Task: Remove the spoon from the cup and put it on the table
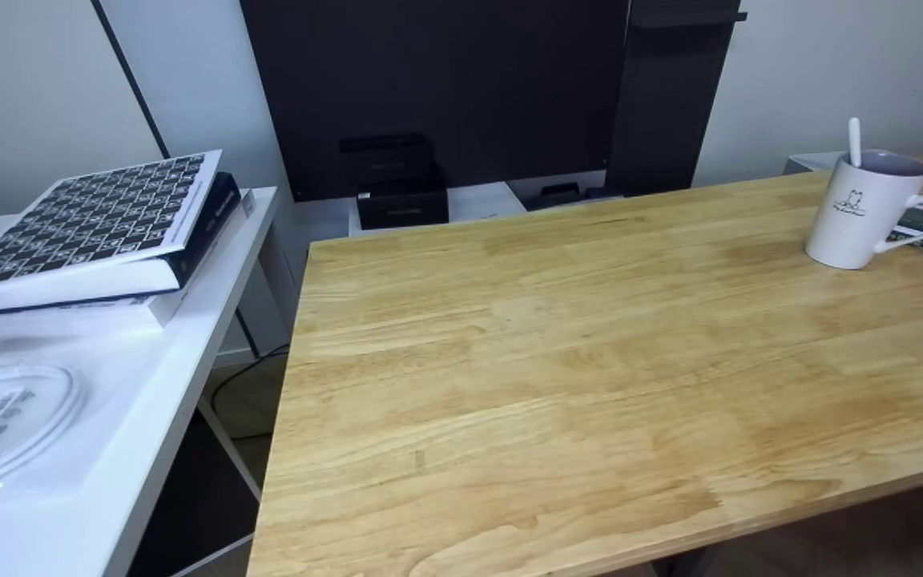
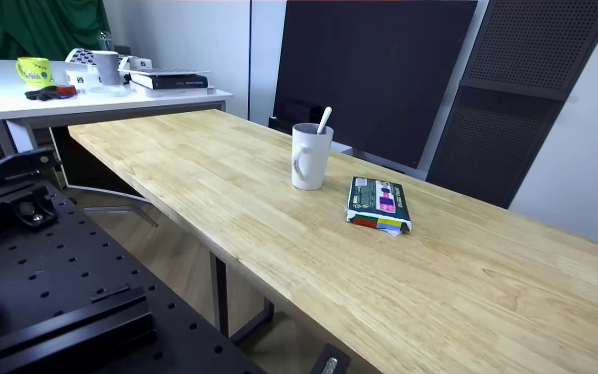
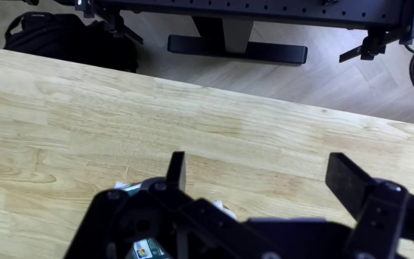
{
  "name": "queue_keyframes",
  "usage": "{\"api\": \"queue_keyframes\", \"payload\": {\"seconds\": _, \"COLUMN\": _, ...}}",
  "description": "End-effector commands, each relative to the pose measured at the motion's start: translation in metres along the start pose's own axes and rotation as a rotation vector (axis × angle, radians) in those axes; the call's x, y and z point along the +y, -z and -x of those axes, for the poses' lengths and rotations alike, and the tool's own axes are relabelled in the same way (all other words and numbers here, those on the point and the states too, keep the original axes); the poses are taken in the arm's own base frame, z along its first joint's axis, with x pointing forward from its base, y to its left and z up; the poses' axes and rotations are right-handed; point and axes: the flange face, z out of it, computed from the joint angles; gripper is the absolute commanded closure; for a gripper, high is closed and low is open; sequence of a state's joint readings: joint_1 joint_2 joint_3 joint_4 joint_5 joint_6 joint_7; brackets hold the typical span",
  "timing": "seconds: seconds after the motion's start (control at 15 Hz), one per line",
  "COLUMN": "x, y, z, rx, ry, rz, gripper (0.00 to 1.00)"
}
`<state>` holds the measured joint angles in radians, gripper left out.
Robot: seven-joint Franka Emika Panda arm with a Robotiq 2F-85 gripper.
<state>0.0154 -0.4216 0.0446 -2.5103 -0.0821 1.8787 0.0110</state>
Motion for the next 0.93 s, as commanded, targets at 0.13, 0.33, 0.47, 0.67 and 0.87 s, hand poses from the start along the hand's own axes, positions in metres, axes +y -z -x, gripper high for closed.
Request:
{"api": "queue_keyframes", "payload": {"seconds": 0.13, "x": 0.035, "y": -0.01, "z": -0.082, "rx": -0.087, "ry": -0.021, "rz": -0.061, "gripper": 0.0}}
{"api": "queue_keyframes", "payload": {"seconds": 0.33, "x": 0.042, "y": -0.023, "z": -0.122, "rx": -0.126, "ry": -0.043, "rz": -0.074, "gripper": 0.0}}
{"api": "queue_keyframes", "payload": {"seconds": 0.47, "x": 0.047, "y": -0.031, "z": -0.147, "rx": -0.144, "ry": -0.054, "rz": -0.08, "gripper": 0.0}}
{"api": "queue_keyframes", "payload": {"seconds": 0.67, "x": 0.053, "y": -0.036, "z": -0.18, "rx": -0.12, "ry": -0.056, "rz": -0.075, "gripper": 0.0}}
{"api": "queue_keyframes", "payload": {"seconds": 0.87, "x": 0.055, "y": -0.034, "z": -0.206, "rx": -0.082, "ry": -0.057, "rz": -0.061, "gripper": 0.0}}
